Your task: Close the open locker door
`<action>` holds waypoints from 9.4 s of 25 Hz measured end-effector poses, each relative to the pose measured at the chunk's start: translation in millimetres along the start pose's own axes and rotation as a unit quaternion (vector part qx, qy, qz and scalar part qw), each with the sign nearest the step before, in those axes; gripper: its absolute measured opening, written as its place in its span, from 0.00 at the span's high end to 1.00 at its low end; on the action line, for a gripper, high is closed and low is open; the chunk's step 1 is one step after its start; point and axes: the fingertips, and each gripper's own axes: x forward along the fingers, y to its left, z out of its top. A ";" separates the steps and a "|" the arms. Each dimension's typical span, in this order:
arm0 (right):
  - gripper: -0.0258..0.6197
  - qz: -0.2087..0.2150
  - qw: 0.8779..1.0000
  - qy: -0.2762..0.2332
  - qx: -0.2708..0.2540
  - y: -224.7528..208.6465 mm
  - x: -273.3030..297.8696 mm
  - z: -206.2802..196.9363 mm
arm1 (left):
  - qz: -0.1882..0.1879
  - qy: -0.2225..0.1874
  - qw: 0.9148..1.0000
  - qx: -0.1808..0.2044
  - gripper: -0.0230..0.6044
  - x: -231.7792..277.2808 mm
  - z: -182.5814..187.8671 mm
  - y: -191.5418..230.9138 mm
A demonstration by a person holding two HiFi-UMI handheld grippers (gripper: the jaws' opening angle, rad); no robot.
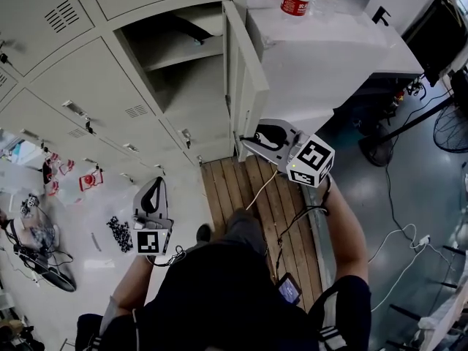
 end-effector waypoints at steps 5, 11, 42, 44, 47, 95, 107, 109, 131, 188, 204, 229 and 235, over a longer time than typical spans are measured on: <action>0.75 -0.007 1.000 -0.009 0.003 9.2 15.2 2.8 | 0.006 0.012 1.000 0.015 0.96 -12.4 -10.8 11.7; 0.76 -0.018 1.000 -0.007 0.003 17.4 36.6 5.7 | 0.015 0.015 1.000 0.017 0.96 -24.7 -15.1 22.4; 0.79 -0.074 0.997 -0.019 -0.006 27.1 138.7 21.3 | 0.103 -0.002 0.994 -0.017 0.96 -59.7 -6.3 60.5; 0.79 -0.081 0.997 -0.019 -0.006 26.1 146.0 22.7 | 0.100 0.009 0.995 -0.003 0.96 -66.4 -11.9 66.9; 0.79 -0.093 0.995 -0.018 -0.005 24.8 156.0 23.7 | 0.099 0.022 0.995 -0.011 0.96 -74.3 -14.9 77.1; 0.80 -0.244 0.969 -0.026 -0.031 -39.0 273.0 44.1 | 0.153 0.015 0.988 -0.020 0.96 -48.1 -10.2 145.6; 0.81 -0.277 0.961 -0.015 -0.018 -55.8 287.4 45.8 | 0.134 0.009 0.991 -0.026 0.96 -53.2 -15.0 171.4; 0.81 -0.281 0.959 -0.016 -0.016 -57.9 288.5 46.6 | 0.129 0.006 0.991 -0.024 0.96 -52.5 -14.4 174.6; 0.81 -0.294 0.956 -0.005 -0.021 -75.8 300.3 48.1 | 0.120 0.000 0.992 -0.028 0.96 -42.5 -17.3 193.3; 0.76 -0.341 0.927 0.026 -0.155 -64.0 291.0 49.2 | 0.115 0.003 0.993 -0.028 0.96 -51.9 -22.4 208.6; 0.77 -0.381 0.894 0.070 -0.226 -69.4 290.4 47.5 | 0.111 -0.002 0.994 -0.016 0.96 -55.7 -20.6 212.3; 0.75 -0.389 0.890 0.076 -0.226 -69.1 292.1 45.2 | 0.107 0.003 0.994 -0.020 0.96 -58.6 -23.7 217.3; 0.76 -0.379 0.900 0.063 -0.208 -62.4 288.6 46.0 | 0.104 0.002 0.994 -0.015 0.96 -56.3 -22.6 217.2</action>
